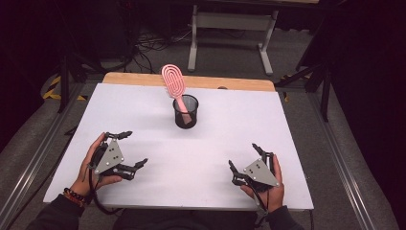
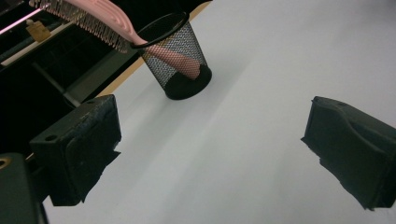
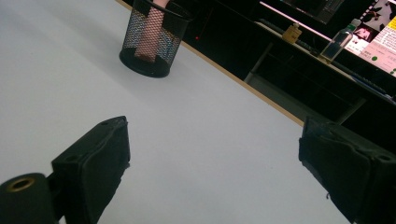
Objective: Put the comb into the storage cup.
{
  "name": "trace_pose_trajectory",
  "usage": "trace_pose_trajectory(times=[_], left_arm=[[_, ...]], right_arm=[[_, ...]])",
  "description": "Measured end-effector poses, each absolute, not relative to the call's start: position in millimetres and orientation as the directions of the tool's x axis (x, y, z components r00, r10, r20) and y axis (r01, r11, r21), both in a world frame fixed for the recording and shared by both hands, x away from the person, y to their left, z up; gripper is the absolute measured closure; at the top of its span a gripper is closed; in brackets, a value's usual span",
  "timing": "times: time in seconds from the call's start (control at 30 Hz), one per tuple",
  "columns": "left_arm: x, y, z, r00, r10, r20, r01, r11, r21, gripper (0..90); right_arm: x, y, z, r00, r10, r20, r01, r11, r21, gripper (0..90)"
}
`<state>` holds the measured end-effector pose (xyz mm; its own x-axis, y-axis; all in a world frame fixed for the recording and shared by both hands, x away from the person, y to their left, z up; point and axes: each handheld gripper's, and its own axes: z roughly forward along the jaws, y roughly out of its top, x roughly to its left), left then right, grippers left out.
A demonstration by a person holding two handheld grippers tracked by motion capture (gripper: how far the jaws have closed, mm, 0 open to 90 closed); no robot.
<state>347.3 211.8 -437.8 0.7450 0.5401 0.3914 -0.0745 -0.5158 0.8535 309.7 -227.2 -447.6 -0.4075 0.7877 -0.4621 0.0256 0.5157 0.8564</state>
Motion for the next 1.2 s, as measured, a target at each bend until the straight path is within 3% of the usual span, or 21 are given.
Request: trace_pose_trajectory(times=[0.4,0.97,1.2], left_arm=[[341.1,223.4,-458.0,0.741,0.556,0.376,-0.032,-0.530,0.848,4.5],[333.4,262.7,-485.1,0.715,0.650,0.258,0.112,-0.471,0.875,3.9],[335.4,265.6,-483.7,0.712,0.658,0.245,0.116,-0.454,0.883,3.6]], right_arm=[[311.6,-225.1,-448.7,-0.419,0.783,-0.459,0.022,0.515,0.857,9.4],[311.1,-228.8,-448.1,-0.426,0.782,-0.455,0.022,0.512,0.859,8.9],[310.0,-229.0,-448.0,-0.429,0.780,-0.455,0.017,0.511,0.859,8.9]])
